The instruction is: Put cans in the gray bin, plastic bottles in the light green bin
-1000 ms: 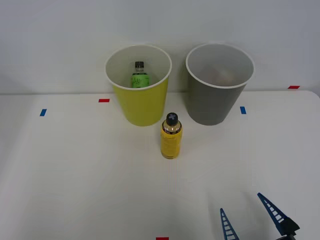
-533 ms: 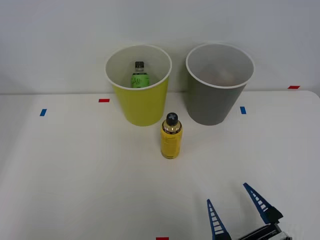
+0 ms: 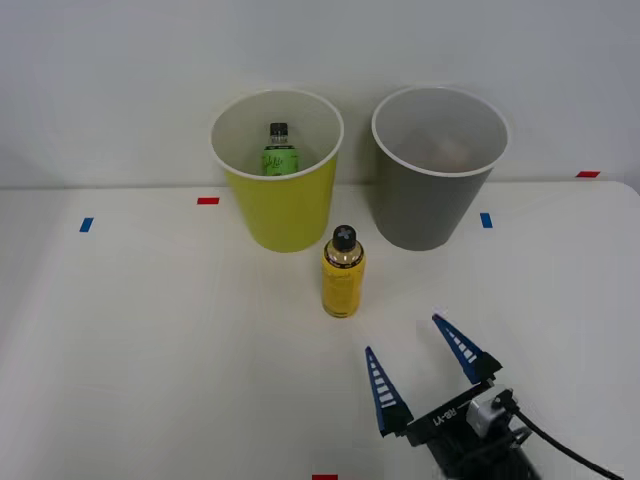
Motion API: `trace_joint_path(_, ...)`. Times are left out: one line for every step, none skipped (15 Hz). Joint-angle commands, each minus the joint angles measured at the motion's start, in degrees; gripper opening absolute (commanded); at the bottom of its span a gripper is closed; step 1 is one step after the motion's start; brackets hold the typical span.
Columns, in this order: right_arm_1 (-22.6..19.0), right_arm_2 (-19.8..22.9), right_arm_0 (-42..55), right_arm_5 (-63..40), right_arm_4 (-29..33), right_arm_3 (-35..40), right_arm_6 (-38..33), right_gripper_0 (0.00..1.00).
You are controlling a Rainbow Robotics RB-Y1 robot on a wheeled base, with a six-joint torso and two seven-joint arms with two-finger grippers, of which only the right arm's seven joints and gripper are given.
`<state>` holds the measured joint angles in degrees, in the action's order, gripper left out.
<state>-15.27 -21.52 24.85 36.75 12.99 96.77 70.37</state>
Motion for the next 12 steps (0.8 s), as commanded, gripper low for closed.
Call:
trace_joint_path(0.86, -1.86, -4.46, -5.64, -1.47, 0.00, 0.03, 1.00)
trace_joint_path(1.12, -2.82, -6.22, -8.19, -2.53, 0.00, 0.03, 1.00)
trace_joint_path(1.65, -3.17, -7.45, -9.77, -2.97, 0.00, 0.21, 1.00)
trace_joint_path(2.18, -3.35, -8.50, -11.18, -2.97, 0.00, 0.21, 1.00)
trace_joint_path(2.79, -3.61, -9.82, -13.20, -2.97, 0.00, 0.21, 1.00)
trace_joint_path(3.06, -3.88, -10.96, -14.69, -3.05, 0.00, 0.12, 1.00)
trace_joint_path(3.50, -4.05, -12.19, -16.54, -3.05, 0.00, 0.21, 1.00)
trace_joint_path(3.76, -4.05, -13.07, -17.77, -3.05, 0.00, 0.21, 1.00)
trace_joint_path(4.02, -4.14, -13.69, -18.82, -2.97, 0.00, 0.47, 1.00)
trace_joint_path(4.20, -4.14, -14.21, -19.26, -2.88, -0.26, 0.65, 1.00)
trace_joint_path(4.29, -4.14, -14.92, -19.35, -2.88, -1.14, 0.82, 1.00)
trace_joint_path(4.38, -4.14, -15.62, -19.44, -2.88, -2.20, 1.00, 1.00)
